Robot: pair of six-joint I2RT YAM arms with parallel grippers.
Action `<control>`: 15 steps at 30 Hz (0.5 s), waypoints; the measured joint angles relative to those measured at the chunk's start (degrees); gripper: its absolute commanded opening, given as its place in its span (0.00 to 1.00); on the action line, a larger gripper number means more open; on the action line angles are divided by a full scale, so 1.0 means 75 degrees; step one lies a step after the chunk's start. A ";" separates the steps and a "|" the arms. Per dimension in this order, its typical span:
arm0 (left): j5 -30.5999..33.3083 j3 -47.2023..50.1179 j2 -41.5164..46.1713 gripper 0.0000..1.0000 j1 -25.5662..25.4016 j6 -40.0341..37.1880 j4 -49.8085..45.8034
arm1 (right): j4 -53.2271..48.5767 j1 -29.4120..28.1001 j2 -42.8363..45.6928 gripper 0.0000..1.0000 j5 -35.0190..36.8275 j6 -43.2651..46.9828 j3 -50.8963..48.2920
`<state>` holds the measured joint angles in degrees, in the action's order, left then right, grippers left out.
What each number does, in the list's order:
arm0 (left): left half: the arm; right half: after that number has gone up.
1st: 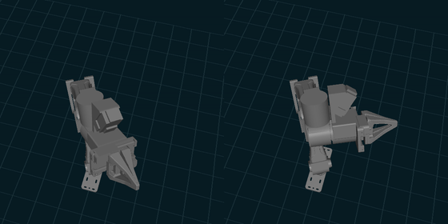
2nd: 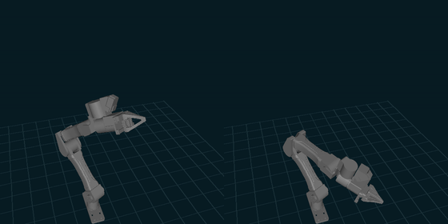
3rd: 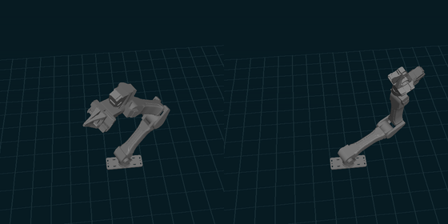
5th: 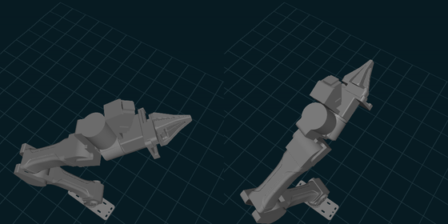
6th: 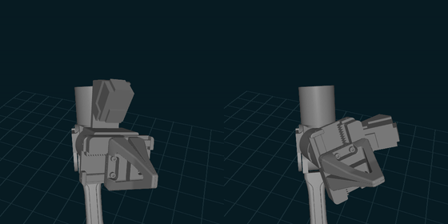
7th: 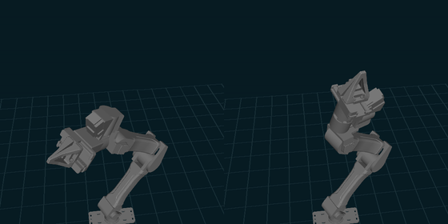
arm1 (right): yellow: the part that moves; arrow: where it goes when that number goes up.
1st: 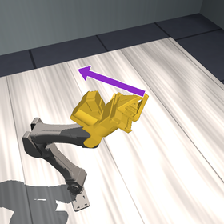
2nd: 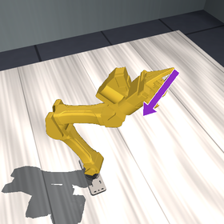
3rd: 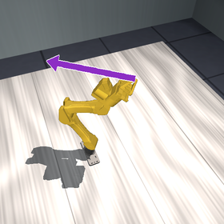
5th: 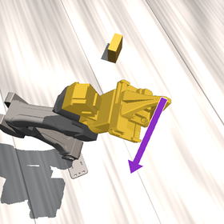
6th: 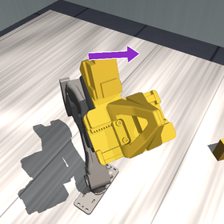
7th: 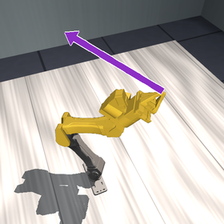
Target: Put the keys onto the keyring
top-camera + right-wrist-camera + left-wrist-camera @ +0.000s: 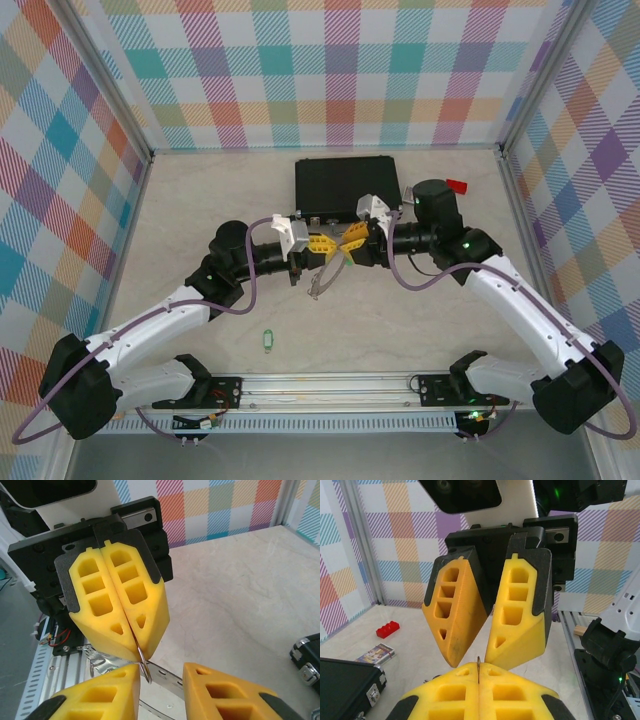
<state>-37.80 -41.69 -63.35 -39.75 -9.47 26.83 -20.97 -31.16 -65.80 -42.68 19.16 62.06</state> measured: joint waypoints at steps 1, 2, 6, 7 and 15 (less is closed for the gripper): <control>-0.0023 0.0000 0.0000 0.00 0.0000 0.0015 0.0000 | -0.0023 0.0000 -0.0026 0.26 -0.0035 0.0003 0.0006; -0.0044 0.0000 0.0000 0.00 0.0000 0.0035 0.0000 | -0.0038 0.0000 -0.0055 0.24 -0.0082 0.0009 0.0012; -0.0090 0.0000 0.0000 0.00 0.0000 0.0117 0.0000 | -0.0070 -0.0009 -0.0125 0.23 -0.0274 0.0023 0.0055; -0.0102 0.0000 0.0000 0.00 0.0000 0.0122 0.0000 | -0.0076 -0.0009 -0.0128 0.23 -0.0323 0.0023 0.0058; -0.0166 -0.0003 -0.0003 0.00 0.0000 0.0149 0.0006 | -0.0181 -0.0055 -0.0137 0.07 -0.0603 0.0085 0.0090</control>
<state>-39.05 -41.71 -63.37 -39.75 -8.36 26.87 -22.33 -31.57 -66.83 -47.20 19.79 62.74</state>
